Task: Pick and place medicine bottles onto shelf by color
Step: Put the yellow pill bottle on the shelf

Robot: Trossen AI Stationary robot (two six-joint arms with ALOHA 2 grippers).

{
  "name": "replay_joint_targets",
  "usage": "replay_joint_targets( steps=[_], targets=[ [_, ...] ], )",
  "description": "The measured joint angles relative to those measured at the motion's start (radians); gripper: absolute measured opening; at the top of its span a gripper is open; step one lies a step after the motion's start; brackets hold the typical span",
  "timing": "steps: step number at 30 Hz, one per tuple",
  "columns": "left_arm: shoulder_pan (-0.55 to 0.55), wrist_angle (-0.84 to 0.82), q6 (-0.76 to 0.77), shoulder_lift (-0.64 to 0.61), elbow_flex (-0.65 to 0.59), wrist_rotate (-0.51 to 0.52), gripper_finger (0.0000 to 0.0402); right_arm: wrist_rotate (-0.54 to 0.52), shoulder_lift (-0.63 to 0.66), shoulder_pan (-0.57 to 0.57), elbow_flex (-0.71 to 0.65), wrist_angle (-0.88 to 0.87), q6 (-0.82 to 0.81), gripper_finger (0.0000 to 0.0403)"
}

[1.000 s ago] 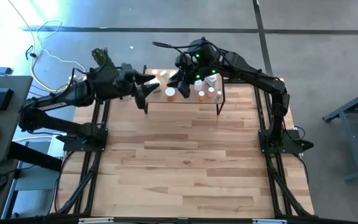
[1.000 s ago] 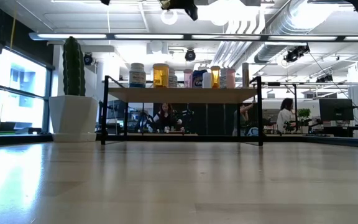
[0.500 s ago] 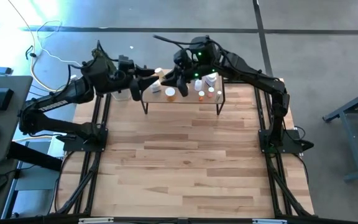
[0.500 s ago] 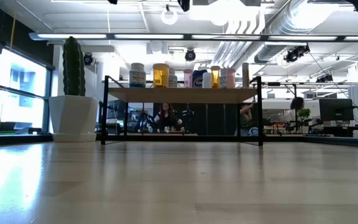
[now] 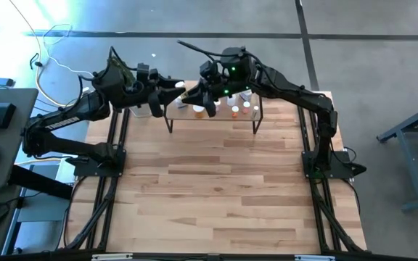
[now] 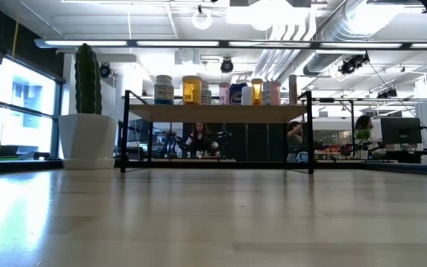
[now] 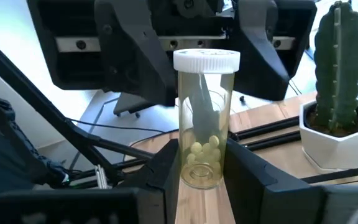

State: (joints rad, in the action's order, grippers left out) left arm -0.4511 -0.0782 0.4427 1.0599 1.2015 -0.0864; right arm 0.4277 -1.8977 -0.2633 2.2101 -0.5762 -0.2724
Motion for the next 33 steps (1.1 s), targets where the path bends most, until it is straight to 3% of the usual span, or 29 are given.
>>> replay_joint_targets(
  steps=[16,27,33],
  targets=[
    [0.0,0.015,-0.022,0.0,0.0,-0.059,0.0102,-0.06,0.0,0.015,0.001,-0.001,-0.032,0.0092],
    [0.0,0.014,-0.078,0.0,0.0,-0.061,0.0101,-0.08,0.0,0.018,0.001,-0.001,-0.032,0.0094],
    [0.0,-0.031,-0.14,0.0,0.0,-0.064,0.0101,-0.087,0.0,0.023,0.001,-0.026,-0.046,0.0137]
  ],
)
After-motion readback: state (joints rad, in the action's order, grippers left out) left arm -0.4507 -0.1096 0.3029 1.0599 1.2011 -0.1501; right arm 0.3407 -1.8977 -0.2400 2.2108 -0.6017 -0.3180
